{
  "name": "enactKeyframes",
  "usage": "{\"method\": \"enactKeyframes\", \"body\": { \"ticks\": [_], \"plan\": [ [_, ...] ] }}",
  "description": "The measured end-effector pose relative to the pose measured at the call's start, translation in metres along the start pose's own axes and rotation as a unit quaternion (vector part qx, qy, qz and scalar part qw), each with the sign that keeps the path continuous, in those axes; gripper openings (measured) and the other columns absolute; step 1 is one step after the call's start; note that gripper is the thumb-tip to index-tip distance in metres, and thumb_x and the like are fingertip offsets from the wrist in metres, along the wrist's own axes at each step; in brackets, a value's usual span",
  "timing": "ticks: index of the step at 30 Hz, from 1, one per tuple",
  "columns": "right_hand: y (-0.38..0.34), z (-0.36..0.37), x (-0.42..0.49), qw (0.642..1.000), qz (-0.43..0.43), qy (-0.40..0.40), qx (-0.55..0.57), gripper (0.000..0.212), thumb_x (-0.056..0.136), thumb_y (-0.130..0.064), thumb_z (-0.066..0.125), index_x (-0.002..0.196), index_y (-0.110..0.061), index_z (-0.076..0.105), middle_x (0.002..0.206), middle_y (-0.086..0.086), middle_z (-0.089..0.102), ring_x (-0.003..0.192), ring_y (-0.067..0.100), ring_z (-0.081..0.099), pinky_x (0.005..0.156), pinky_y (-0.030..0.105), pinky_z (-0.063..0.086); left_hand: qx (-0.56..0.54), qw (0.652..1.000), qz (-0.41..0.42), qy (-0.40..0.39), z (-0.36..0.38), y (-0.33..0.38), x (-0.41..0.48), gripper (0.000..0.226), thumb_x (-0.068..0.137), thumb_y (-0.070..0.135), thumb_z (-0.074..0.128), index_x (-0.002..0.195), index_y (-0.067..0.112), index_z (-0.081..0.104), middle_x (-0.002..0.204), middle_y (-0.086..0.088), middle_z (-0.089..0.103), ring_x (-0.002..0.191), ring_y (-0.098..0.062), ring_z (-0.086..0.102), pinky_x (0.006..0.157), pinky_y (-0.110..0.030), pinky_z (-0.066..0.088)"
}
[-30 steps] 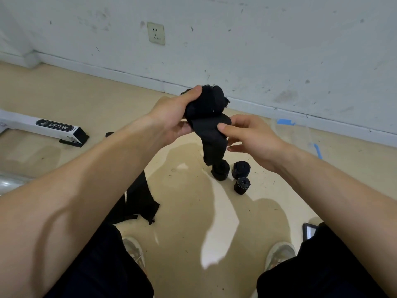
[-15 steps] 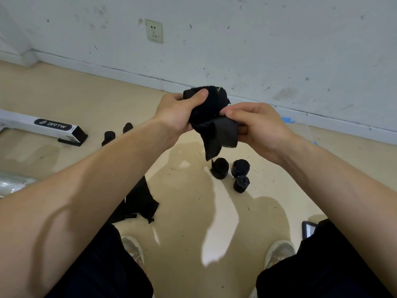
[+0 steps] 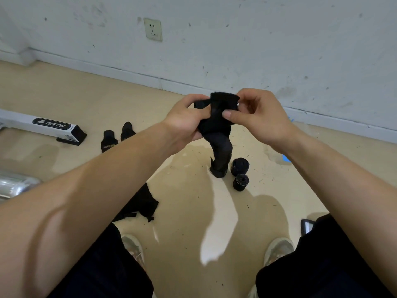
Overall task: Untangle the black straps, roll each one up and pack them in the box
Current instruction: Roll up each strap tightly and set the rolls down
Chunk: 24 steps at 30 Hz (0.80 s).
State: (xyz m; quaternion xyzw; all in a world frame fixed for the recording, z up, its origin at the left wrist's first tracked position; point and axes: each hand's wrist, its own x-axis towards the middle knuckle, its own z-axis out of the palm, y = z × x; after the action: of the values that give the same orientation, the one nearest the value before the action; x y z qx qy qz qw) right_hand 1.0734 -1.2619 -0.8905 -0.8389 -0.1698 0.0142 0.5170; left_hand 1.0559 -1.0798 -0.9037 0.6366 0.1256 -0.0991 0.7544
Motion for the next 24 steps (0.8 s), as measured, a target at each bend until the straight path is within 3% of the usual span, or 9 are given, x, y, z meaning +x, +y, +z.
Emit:
{"method": "enactKeyframes", "body": {
  "ticks": [2,4,8,13,16,20,24],
  "plan": [
    [0.002,0.0,0.0,1.0,-0.017,0.009,-0.008,0.015,0.082,-0.023,0.076,0.074,-0.028,0.064,0.055,-0.015,0.034,0.058,0.01,0.036,0.066,0.044,0.046,0.003,1.0,-0.004,-0.026,0.0,0.001,-0.002,0.035,0.101,0.001,0.058,0.131,0.016,0.064,0.109,-0.006,0.07,0.097,-0.03,0.071,0.087,-0.044,0.063],
    [0.004,0.0,0.001,0.999,-0.025,0.019,-0.018,0.02,0.085,-0.017,0.076,0.078,-0.03,0.064,0.058,-0.014,0.036,0.058,0.008,0.038,0.064,0.03,0.041,0.009,0.998,-0.004,-0.058,0.001,0.001,-0.004,0.037,0.101,-0.004,0.052,0.13,0.015,0.067,0.108,-0.004,0.07,0.099,-0.028,0.069,0.09,-0.046,0.062],
    [0.006,0.0,0.001,0.999,-0.014,0.032,-0.015,0.021,0.085,-0.017,0.077,0.08,-0.031,0.063,0.062,-0.009,0.037,0.064,0.015,0.04,0.067,0.029,0.041,0.019,0.995,0.007,-0.093,0.003,0.003,-0.009,0.031,0.106,0.008,0.052,0.132,0.014,0.066,0.108,-0.001,0.071,0.095,-0.019,0.071,0.087,-0.039,0.063],
    [0.005,-0.003,0.001,0.999,0.024,0.043,0.017,0.024,0.087,-0.012,0.078,0.078,-0.029,0.062,0.061,-0.01,0.036,0.065,0.016,0.041,0.066,0.025,0.043,0.0,0.997,-0.021,-0.071,0.004,0.008,-0.012,0.036,0.102,0.015,0.045,0.127,0.017,0.071,0.11,-0.009,0.064,0.096,-0.032,0.068,0.09,-0.042,0.062],
    [0.003,-0.005,0.001,0.998,0.034,0.044,0.029,0.021,0.087,-0.011,0.078,0.08,-0.025,0.064,0.061,-0.009,0.035,0.062,0.014,0.043,0.06,0.018,0.044,0.022,0.996,-0.005,-0.082,0.007,0.007,-0.015,0.034,0.1,0.02,0.052,0.129,0.016,0.069,0.109,-0.006,0.065,0.095,-0.026,0.069,0.094,-0.041,0.06],
    [0.003,-0.008,0.0,0.997,0.048,0.042,0.053,0.013,0.088,-0.016,0.078,0.082,-0.019,0.067,0.06,-0.008,0.034,0.058,0.011,0.04,0.055,0.015,0.038,0.069,0.991,0.04,-0.108,0.009,-0.002,-0.016,0.036,0.096,0.018,0.071,0.132,0.019,0.064,0.119,-0.01,0.074,0.105,-0.023,0.075,0.082,-0.029,0.06],
    [0.007,-0.007,0.001,0.995,0.068,0.051,0.049,0.019,0.09,-0.024,0.076,0.078,-0.014,0.067,0.058,-0.008,0.042,0.057,0.009,0.042,0.057,0.02,0.037,0.109,0.987,0.056,-0.103,0.01,-0.005,-0.013,0.04,0.093,0.011,0.073,0.131,0.022,0.064,0.123,-0.014,0.072,0.109,-0.027,0.073,0.09,-0.036,0.061]
  ]
}}
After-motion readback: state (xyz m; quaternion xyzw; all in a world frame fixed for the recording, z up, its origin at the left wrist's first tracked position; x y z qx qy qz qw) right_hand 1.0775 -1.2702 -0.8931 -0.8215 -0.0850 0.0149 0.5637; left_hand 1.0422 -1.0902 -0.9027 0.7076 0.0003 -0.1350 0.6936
